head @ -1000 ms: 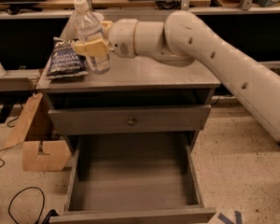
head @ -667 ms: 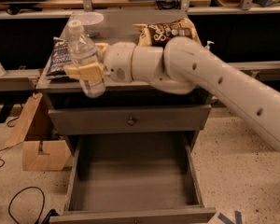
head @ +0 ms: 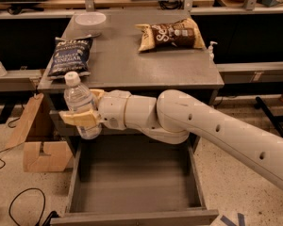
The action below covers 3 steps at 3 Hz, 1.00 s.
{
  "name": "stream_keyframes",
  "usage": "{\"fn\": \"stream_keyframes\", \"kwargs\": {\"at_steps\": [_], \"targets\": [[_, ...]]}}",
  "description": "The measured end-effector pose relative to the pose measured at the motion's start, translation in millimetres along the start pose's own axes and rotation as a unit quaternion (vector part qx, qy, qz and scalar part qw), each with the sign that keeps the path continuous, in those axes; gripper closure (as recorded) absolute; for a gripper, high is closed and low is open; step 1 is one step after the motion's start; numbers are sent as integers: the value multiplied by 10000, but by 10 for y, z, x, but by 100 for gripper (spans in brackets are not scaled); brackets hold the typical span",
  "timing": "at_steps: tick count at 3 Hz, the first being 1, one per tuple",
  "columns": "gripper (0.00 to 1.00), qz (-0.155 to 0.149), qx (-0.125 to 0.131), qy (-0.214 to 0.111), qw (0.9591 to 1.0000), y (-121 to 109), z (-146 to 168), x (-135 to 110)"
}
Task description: Place blue plastic bottle into middle drawer
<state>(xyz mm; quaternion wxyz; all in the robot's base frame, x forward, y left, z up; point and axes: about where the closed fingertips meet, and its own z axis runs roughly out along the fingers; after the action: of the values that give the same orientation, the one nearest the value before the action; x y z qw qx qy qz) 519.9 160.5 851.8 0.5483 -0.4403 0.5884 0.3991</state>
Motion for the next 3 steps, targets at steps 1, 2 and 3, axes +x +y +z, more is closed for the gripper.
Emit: {"fn": "stream_keyframes", "kwargs": {"at_steps": [1,2,3], "targets": [[100,-44,-59,13,10000,-43,19,36],[100,16,-91,-20,10000,26,99,423],[100,74,-58,71,9999,144,242,1175]]}}
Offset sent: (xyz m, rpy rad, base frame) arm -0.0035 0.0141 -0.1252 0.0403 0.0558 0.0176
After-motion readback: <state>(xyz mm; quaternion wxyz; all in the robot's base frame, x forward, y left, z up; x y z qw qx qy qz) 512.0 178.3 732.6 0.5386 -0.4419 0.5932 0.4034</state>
